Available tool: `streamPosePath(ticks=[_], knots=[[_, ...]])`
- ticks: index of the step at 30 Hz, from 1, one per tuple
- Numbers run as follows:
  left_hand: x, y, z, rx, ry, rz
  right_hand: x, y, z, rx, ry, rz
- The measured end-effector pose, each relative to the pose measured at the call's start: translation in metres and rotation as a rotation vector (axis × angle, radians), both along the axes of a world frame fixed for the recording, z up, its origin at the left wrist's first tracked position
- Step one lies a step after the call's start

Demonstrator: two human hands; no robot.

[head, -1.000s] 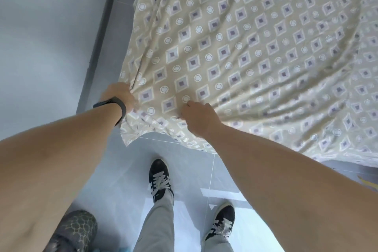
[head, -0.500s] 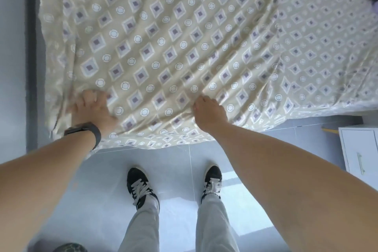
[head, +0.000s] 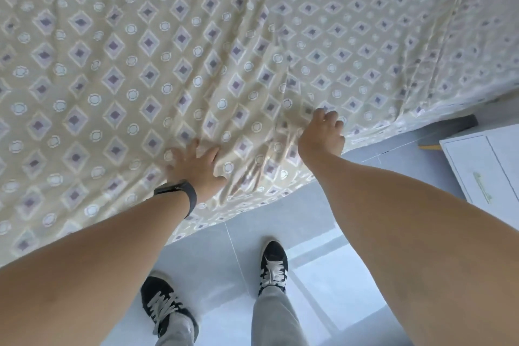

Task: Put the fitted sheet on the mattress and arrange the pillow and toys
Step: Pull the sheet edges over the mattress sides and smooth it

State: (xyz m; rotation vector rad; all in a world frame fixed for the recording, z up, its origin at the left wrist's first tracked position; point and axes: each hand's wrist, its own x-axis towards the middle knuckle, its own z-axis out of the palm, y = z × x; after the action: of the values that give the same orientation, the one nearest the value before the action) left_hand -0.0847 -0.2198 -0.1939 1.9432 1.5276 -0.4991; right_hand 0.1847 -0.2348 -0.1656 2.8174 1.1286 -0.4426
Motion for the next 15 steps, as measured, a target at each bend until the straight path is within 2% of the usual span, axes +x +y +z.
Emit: streamPosePath(ticks=[1,3,6,9,11,15], knots=[[0.005,-0.001,0.001,0.004,0.012,0.025,0.014,-0.002,-0.003,0.013,0.009,-0.071],[0.025,0.004,0.0,0.03,0.015,0.092,0.048,-0.003,-0.009,0.008,0.167,-0.166],[0.04,0.01,0.004,0.037,0.084,0.136,0.073,-0.019,-0.012,-0.072,0.397,-0.051],[0.066,0.019,0.015,0.108,0.121,0.157,0.097,-0.033,-0.008,-0.006,0.419,-0.109],[0.099,0.018,0.024,0.145,0.069,0.06,0.112,-0.042,-0.001,-0.015,0.411,-0.141],[0.168,0.011,0.031,0.017,-0.09,-0.113,0.115,-0.06,-0.002,-0.073,0.424,-0.163]])
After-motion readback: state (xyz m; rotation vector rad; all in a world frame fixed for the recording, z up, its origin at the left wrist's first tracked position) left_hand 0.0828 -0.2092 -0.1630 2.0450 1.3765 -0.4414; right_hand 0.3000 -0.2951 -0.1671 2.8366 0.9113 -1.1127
